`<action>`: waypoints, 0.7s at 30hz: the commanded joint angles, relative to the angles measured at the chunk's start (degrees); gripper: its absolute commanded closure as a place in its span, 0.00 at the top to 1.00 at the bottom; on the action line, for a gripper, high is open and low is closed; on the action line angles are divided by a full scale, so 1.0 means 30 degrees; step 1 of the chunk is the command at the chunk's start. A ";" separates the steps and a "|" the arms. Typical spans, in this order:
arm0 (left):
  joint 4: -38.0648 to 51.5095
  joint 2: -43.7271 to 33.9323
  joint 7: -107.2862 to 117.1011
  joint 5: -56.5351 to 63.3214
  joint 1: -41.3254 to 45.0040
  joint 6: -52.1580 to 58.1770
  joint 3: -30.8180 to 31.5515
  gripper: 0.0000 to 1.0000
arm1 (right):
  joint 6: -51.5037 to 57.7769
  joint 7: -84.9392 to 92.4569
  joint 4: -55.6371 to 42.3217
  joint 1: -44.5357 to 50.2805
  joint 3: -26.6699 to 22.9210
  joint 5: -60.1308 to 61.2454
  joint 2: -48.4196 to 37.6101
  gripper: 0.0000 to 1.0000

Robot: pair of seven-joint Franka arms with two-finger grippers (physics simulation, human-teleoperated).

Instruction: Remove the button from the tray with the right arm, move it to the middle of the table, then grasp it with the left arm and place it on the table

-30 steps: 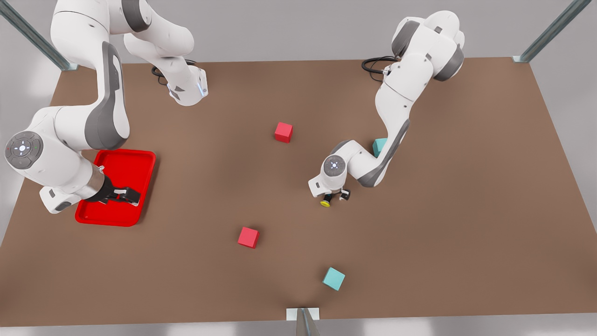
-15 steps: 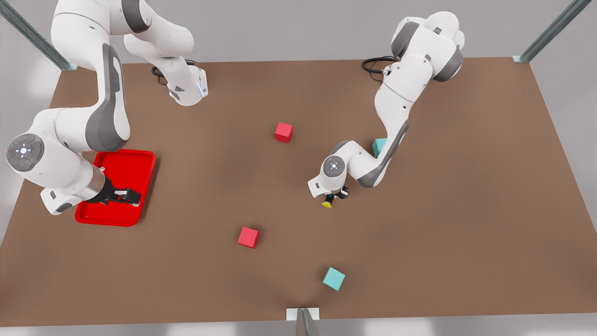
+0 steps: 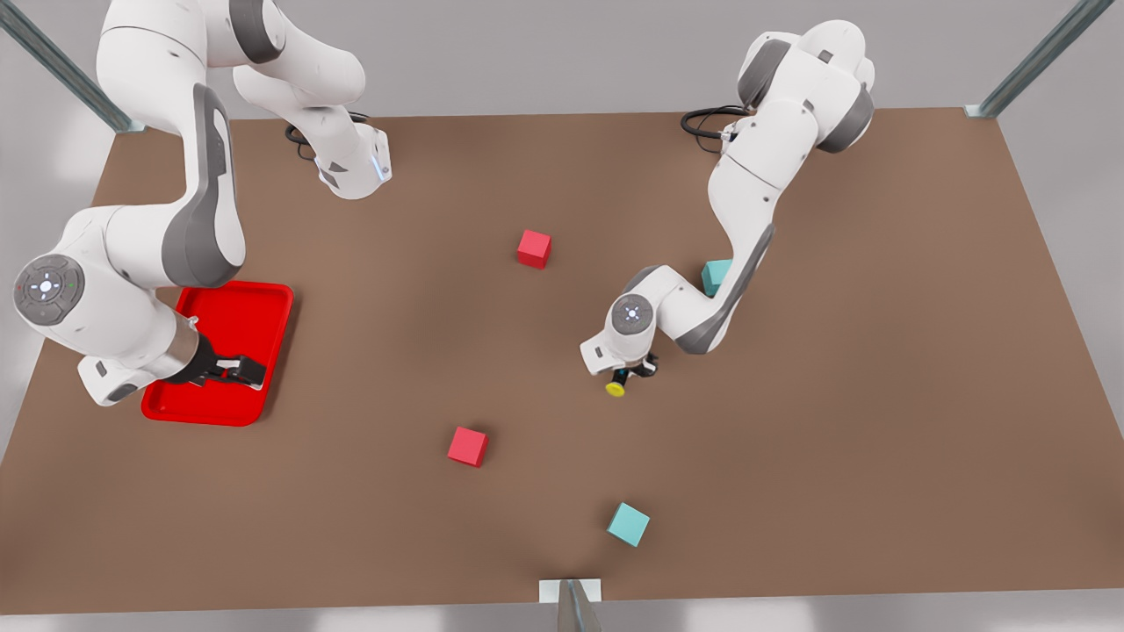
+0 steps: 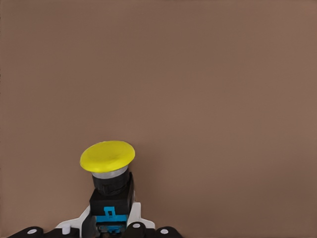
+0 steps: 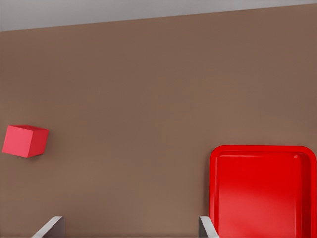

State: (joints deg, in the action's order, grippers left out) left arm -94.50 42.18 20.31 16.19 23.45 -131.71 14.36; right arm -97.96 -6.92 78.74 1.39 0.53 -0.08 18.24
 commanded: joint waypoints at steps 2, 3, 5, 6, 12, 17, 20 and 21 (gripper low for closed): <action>0.0093 -0.0055 0.0524 0.0170 -0.0023 0.0282 -0.0039 0.48 | -0.0011 0.0081 -0.0025 0.0006 -0.0001 0.0028 0.0015 1.00; 0.0093 -0.0084 0.0553 0.0170 -0.0023 0.0282 -0.0039 0.48 | 0.0018 0.0081 -0.0025 0.0006 -0.0001 0.0028 0.0015 1.00; 0.0123 -0.0289 0.0582 0.0111 -0.0081 0.0370 -0.0332 0.48 | -0.0011 0.0081 -0.0025 -0.0023 -0.0001 -0.0001 0.0015 1.00; 0.0123 -0.0319 0.0641 0.0140 -0.0081 0.0370 -0.0362 0.48 | 0.0018 0.0081 -0.0025 -0.0023 -0.0001 -0.0001 -0.0014 1.00; 0.0708 0.0238 -0.0648 0.0375 -0.0081 0.0282 -0.0362 1.00 | 0.0018 0.0081 -0.0025 0.0006 -0.0001 0.0028 0.0015 1.00; 0.1617 0.0941 -0.2259 0.0345 -0.0111 0.0311 -0.0362 1.00 | 0.0018 0.0140 -0.0025 -0.0023 -0.0001 -0.0001 -0.0014 1.00; 0.1617 0.1030 -0.2318 0.0375 -0.0140 0.0253 -0.0362 1.00 | -0.0011 0.0140 -0.0025 -0.0052 -0.0030 -0.0001 0.0015 1.00; 0.1705 0.1059 -0.2318 0.0375 -0.0111 0.0224 -0.0362 1.00 | -0.0011 0.0140 -0.0025 -0.0052 -0.0030 0.0028 0.0015 1.00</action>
State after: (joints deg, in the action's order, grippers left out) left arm -89.55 45.36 17.09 17.08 23.11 -130.97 13.26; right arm -97.97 -6.74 78.69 1.26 0.49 -0.08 18.35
